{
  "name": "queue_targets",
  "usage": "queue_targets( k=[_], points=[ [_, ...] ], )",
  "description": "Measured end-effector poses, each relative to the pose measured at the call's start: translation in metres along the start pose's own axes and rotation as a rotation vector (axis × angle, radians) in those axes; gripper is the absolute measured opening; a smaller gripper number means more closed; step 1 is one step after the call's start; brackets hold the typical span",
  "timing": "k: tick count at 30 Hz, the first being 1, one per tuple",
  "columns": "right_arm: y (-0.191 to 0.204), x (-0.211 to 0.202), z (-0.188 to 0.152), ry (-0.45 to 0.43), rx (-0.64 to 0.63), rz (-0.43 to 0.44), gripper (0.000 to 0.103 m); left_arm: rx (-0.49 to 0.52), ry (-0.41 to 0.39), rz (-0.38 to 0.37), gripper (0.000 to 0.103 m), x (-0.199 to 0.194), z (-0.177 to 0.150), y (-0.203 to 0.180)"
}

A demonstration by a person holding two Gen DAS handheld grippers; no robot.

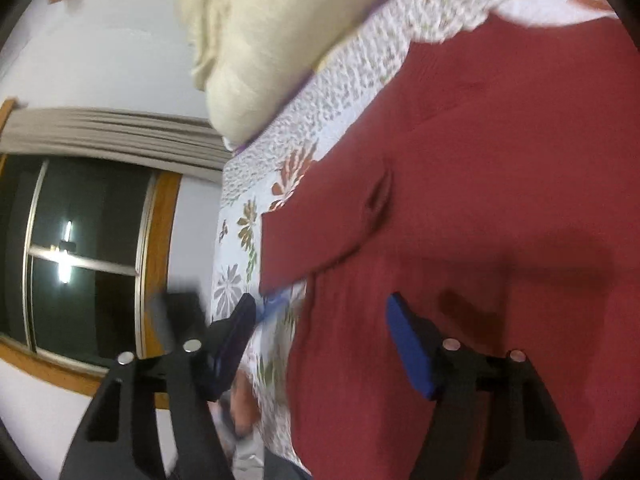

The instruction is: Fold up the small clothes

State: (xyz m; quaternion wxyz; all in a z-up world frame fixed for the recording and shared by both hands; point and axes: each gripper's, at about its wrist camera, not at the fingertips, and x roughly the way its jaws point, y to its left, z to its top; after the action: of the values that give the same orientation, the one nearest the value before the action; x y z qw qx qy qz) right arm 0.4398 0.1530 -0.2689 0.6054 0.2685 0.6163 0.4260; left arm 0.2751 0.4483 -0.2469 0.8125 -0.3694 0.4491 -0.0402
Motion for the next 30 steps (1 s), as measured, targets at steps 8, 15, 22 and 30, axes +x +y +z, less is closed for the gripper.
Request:
queue_targets(
  k=[8,15,22,30],
  points=[
    [-0.027,0.08,0.055,0.047,0.115,-0.082,0.067,-0.016,-0.017,-0.029,0.083,-0.05,-0.093,0.018],
    [-0.017,0.097,0.069,0.046,0.077,-0.184,0.01,-0.088,0.005,-0.078,0.083,-0.052,-0.124,0.03],
    [0.041,0.04,0.088,-0.081,-0.08,-0.229,0.009,-0.113,0.0,-0.064,0.083,-0.055,-0.131,0.037],
    [0.065,-0.093,0.098,-0.273,-0.159,-0.301,0.009,-0.136,-0.006,-0.069,0.083,-0.053,-0.118,0.033]
  ],
)
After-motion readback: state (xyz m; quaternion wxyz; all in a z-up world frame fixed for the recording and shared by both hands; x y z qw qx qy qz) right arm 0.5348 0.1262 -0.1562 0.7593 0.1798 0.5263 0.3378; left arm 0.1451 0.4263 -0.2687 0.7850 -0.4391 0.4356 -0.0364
